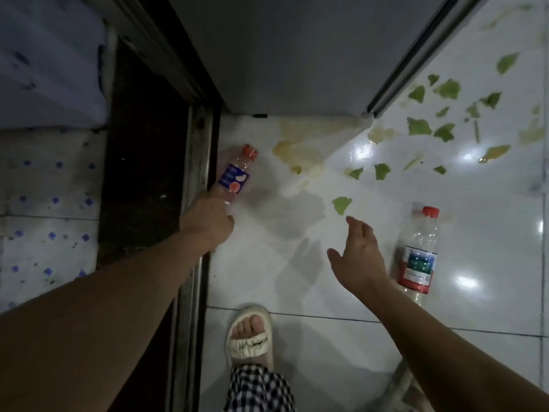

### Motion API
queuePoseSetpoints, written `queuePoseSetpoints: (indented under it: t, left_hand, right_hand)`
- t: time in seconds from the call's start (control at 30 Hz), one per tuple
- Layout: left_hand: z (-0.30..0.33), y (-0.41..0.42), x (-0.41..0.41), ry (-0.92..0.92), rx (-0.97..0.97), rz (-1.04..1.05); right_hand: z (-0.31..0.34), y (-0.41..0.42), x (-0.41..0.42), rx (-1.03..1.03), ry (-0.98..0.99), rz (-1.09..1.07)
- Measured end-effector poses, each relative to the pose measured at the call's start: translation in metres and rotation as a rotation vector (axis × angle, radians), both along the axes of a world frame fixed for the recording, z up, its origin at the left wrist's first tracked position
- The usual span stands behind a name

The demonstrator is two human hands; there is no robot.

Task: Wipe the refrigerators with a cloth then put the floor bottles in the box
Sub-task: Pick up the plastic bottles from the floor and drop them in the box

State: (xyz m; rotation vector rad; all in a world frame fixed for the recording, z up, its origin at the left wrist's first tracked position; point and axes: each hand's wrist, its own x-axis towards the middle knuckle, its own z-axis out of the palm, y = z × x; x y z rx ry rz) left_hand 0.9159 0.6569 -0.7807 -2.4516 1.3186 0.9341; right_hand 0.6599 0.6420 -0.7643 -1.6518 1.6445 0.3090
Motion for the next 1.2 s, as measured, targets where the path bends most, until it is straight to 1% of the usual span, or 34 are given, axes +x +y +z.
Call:
queuePoseSetpoints:
  t: [0.13,0.27,0.4,0.53,0.67,0.77,0.9,0.97,1.03,1.1,1.2]
  left_hand:
    - [-0.064,-0.005,0.016,-0.082,-0.005,-0.093]
    - [-0.103,-0.008,0.025,-0.089,-0.082,-0.021]
    - [-0.123,-0.013,0.023,-0.144,-0.094,0.057]
    - [-0.118,-0.015,0.004,-0.095,-0.079,0.06]
    - [-0.094,-0.014,-0.041,-0.038,-0.057,0.022]
    - [-0.078,-0.011,-0.084,0.019,-0.075,-0.013]
    - [-0.071,-0.012,-0.132,0.063,-0.102,-0.091]
    - [-0.073,-0.015,-0.15,0.072,-0.101,-0.143]
    - [-0.077,-0.02,-0.162,0.077,-0.113,-0.19]
    - [-0.083,-0.025,-0.172,0.074,-0.122,-0.224]
    - [-0.089,-0.033,-0.187,0.049,-0.107,-0.277]
  right_hand:
    - [-0.057,0.007,0.002,-0.013,0.014,0.006]
    - [-0.093,0.009,-0.001,-0.044,0.025,-0.008]
    - [-0.113,0.012,-0.007,-0.073,0.028,-0.036]
    - [-0.112,0.015,-0.019,-0.088,0.031,-0.063]
    - [-0.096,0.017,-0.039,-0.109,0.049,-0.137]
    - [-0.086,0.015,-0.063,-0.151,0.143,-0.207]
    - [-0.085,0.015,-0.105,-0.194,0.292,-0.376]
    - [-0.093,0.015,-0.124,-0.158,0.343,-0.473]
    - [-0.105,0.014,-0.138,-0.066,0.358,-0.552]
    - [-0.118,0.015,-0.149,-0.012,0.345,-0.583]
    - [-0.133,0.018,-0.157,0.002,0.31,-0.596]
